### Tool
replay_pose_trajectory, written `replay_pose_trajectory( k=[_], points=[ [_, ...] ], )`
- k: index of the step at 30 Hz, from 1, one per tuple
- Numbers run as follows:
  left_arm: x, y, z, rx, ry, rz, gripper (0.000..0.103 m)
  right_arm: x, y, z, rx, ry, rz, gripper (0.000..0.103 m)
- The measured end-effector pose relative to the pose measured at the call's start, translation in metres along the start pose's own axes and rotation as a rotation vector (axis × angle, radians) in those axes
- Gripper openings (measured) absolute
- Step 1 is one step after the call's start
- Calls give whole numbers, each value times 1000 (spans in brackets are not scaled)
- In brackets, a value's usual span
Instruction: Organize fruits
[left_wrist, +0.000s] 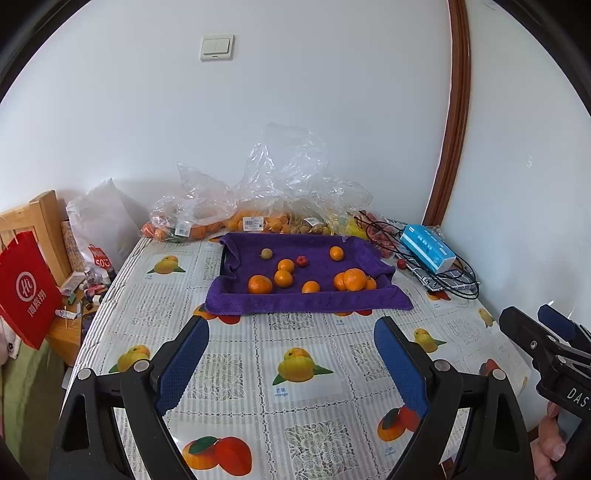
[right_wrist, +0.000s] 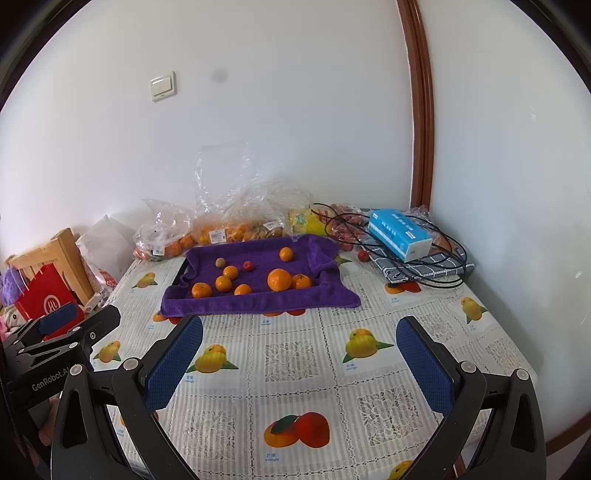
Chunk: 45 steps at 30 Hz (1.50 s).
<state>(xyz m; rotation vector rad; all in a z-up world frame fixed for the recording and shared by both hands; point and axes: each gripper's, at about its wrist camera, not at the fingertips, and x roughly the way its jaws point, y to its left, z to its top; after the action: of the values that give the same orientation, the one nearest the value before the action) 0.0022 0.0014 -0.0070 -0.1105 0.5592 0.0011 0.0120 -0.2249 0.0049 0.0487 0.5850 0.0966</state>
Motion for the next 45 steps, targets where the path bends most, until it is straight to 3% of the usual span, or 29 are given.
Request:
replay_pose_trajectory(
  k=[45],
  points=[
    [-5, 5, 3, -5, -11, 1, 91, -3, 10, 1, -19, -5, 7, 103]
  ],
)
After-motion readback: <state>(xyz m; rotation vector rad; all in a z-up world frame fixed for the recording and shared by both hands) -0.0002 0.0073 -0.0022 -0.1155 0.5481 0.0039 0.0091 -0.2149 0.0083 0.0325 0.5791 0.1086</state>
